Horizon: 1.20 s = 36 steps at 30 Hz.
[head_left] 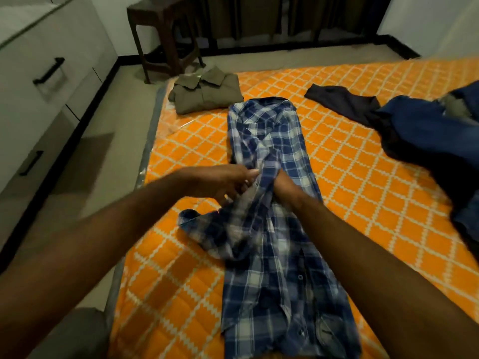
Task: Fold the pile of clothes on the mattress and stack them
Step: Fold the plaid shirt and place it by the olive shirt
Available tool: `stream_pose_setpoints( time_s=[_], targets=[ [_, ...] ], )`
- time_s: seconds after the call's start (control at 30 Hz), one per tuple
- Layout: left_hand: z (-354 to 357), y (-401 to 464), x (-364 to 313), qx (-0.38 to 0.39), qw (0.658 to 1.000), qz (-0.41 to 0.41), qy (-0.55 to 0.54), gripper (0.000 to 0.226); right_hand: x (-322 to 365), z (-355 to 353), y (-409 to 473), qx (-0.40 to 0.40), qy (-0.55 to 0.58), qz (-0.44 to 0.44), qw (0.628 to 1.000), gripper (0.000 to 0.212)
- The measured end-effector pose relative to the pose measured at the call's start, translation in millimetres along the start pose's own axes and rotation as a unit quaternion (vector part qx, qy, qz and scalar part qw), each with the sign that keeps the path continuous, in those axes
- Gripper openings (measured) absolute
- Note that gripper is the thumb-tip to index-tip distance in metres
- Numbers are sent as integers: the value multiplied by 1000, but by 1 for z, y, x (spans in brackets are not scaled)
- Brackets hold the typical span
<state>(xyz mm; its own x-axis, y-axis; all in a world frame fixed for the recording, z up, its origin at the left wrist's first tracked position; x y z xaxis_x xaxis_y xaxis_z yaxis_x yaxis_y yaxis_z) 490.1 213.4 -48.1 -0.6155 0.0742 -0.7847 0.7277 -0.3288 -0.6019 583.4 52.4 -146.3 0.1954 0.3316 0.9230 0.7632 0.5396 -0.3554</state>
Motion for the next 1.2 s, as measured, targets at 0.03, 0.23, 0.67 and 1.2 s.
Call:
stream_pose_setpoints(
  time_s=[0.03, 0.23, 0.67, 1.2],
  targets=[
    [7, -3, 11, -19, 998, 2, -53, 53, 3, 2, -19, 19, 64, 33, 997, 35],
    [41, -9, 46, -208, 950, 103, -210, 46, -1, 8, -117, 147, 204, 86, 964, 72],
    [75, -48, 17, -225, 925, 218, -217, 30, 16, 22, -179, 94, 196, 81, 973, 53],
    [92, -93, 92, -199, 948, 92, -232, 51, -11, 53, -208, 106, 191, 158, 963, 52]
  ],
)
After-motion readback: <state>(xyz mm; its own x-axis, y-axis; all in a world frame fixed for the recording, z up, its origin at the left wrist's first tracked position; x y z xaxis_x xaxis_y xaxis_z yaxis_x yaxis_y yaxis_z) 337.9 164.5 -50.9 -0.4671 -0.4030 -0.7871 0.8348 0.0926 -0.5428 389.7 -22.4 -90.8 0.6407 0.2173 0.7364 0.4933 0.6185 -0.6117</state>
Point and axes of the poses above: each hand's wrist, its own y-axis towards the middle knuckle, its own z-axis out of the palm, x = y × z, the point moved 1 cm from there along y, towards the middle knuckle, and after that the axes turned 11 degrees about -y, right-handed, at the moved point
